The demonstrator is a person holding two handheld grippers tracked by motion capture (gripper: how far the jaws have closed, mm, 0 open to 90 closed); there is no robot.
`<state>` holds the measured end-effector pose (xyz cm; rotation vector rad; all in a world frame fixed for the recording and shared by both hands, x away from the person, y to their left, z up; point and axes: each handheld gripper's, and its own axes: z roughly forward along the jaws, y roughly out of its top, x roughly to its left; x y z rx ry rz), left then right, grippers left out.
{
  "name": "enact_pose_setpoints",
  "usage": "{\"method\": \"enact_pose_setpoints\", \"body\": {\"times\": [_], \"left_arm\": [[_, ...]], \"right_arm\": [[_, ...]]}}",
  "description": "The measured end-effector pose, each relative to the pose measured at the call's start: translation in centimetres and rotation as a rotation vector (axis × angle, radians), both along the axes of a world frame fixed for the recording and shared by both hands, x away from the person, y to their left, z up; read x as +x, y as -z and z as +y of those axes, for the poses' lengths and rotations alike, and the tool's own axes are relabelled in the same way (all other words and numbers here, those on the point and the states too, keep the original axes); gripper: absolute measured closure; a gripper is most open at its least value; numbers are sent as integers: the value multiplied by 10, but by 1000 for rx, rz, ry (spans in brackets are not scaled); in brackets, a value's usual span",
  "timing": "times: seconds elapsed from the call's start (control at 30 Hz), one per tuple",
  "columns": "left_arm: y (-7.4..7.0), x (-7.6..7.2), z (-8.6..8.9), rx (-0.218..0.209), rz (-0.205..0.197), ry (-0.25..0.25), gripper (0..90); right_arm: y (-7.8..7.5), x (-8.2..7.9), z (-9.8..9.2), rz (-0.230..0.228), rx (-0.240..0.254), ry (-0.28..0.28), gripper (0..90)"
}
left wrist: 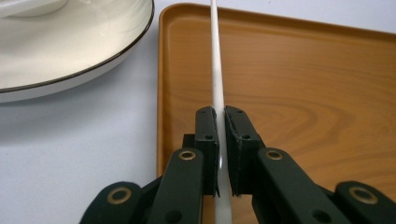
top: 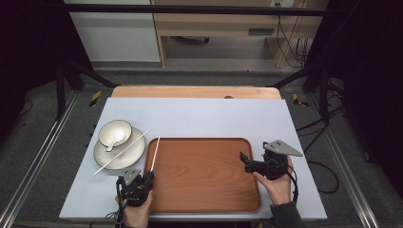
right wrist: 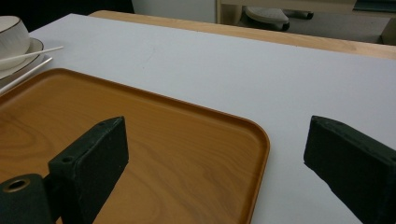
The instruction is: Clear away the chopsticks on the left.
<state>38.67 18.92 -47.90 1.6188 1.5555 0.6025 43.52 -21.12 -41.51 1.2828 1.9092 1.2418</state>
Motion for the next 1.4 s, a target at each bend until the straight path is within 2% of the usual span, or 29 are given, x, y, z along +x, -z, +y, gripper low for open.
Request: {"method": "enact_pose_setpoints", "body": {"times": [0.03,0.2,0.33,0.47,0.63,0.77,0.83,0.9,0.93,1.0,1.1,1.13,1.2,1.23,1.27,1.3,1.33,1.37,1.4], "left_arm": [[1,1,0,8,18,-3,840],[3,2,-1,16,33,-14,839],[3,4,-2,40,62,-12,835],[3,5,-2,39,64,-11,822],[2,4,-2,44,56,1,798],[-12,3,6,18,9,34,733],[-17,3,8,23,-3,40,704],[-26,3,13,24,-27,62,687],[-35,6,17,31,-43,91,657],[-39,7,19,20,-49,109,638],[-52,12,30,22,-63,186,600],[-52,12,30,22,-63,186,583],[-57,14,36,21,-70,232,562],[-59,16,38,35,-76,249,521],[-63,19,43,46,-71,288,499],[-63,19,43,46,-71,288,480],[-67,20,50,46,-92,312,457],[-67,20,50,46,-92,312,444],[-68,21,58,45,-101,332,429]], "right_arm": [[0,0,0,0,1,1,66],[0,0,1,1,2,0,66],[0,0,1,0,1,-1,66],[1,1,1,-1,-3,-1,66],[0,0,1,-1,2,-3,66],[-1,-1,-1,-6,11,3,66],[-2,-1,-1,-9,10,2,66],[-2,-1,-2,-11,8,4,66],[-2,-1,-2,-12,6,4,66],[-2,-1,-2,-9,11,6,66],[-2,-1,-2,-9,15,6,66],[-2,-1,-2,-9,15,6,66],[-2,-1,-2,-5,14,7,66],[-2,-1,-2,-8,16,5,67],[-1,-1,-2,-6,15,5,67],[-1,-1,-2,-6,15,5,67],[-1,-1,-2,-5,13,4,66],[-1,-1,-2,-5,13,4,66],[-1,-1,-2,-6,12,6,66]]}}
